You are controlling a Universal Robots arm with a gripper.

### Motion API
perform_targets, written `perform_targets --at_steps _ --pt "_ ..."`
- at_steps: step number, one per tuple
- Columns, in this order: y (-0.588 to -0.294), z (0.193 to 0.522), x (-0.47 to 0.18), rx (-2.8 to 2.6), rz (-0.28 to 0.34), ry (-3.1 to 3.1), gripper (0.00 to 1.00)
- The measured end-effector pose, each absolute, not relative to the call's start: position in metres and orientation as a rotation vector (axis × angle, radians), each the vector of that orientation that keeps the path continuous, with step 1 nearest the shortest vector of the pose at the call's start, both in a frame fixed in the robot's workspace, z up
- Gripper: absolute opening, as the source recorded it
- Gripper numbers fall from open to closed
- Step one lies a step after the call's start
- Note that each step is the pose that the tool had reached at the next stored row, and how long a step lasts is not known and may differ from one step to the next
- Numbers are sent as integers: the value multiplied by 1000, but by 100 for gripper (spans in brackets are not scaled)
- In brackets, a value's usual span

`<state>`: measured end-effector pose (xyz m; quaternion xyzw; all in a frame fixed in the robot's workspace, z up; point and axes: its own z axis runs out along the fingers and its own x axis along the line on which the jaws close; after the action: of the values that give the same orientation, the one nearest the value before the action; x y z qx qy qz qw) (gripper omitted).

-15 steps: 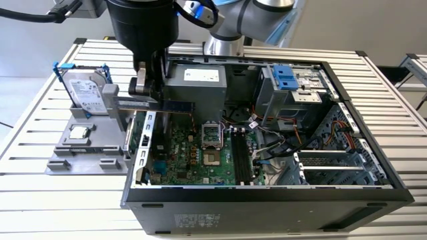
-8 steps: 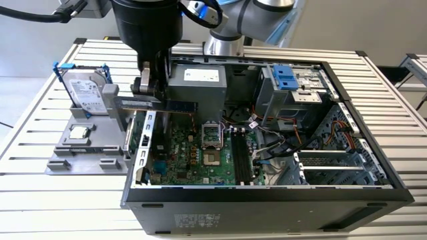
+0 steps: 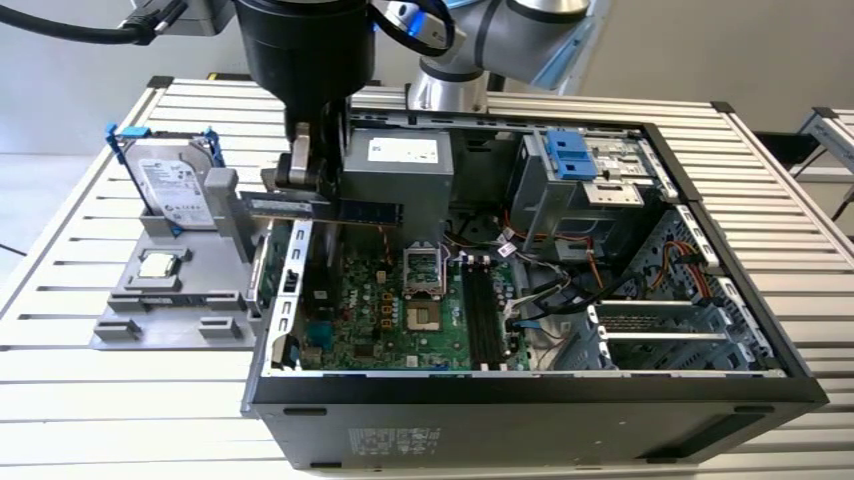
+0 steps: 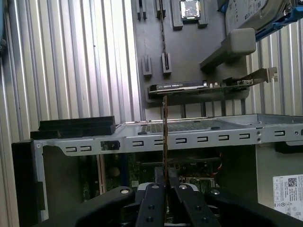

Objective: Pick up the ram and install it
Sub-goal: 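Pick up the ram and move it above insertion slot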

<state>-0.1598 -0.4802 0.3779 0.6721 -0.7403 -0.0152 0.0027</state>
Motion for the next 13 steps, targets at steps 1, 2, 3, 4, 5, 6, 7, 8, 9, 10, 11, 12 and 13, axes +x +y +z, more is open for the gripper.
perform_targets --at_steps 1,2,3,4,5,6,7,8,9,10,11,12,13 --pt "-480 378 -159 2107 -48 -2322 0" --pt "-480 378 -158 2107 -48 -2323 0" --pt "-480 378 -157 2106 -48 -2323 0" --pt "-480 378 -156 2105 -48 -2324 0" --pt "-480 378 -155 2104 -48 -2325 0" --pt "-480 378 -154 2103 -48 -2326 0" --pt "-480 378 -153 2102 -48 -2327 0" --pt "-480 378 -152 2101 -48 -2328 0" --pt "-480 378 -152 2100 -48 -2329 0" --pt "-480 378 -151 2099 -48 -2330 0" --pt "-480 378 -150 2098 -48 -2331 0" --pt "-480 378 -149 2097 -48 -2331 0" --pt "-480 378 -148 2096 -48 -2332 0"
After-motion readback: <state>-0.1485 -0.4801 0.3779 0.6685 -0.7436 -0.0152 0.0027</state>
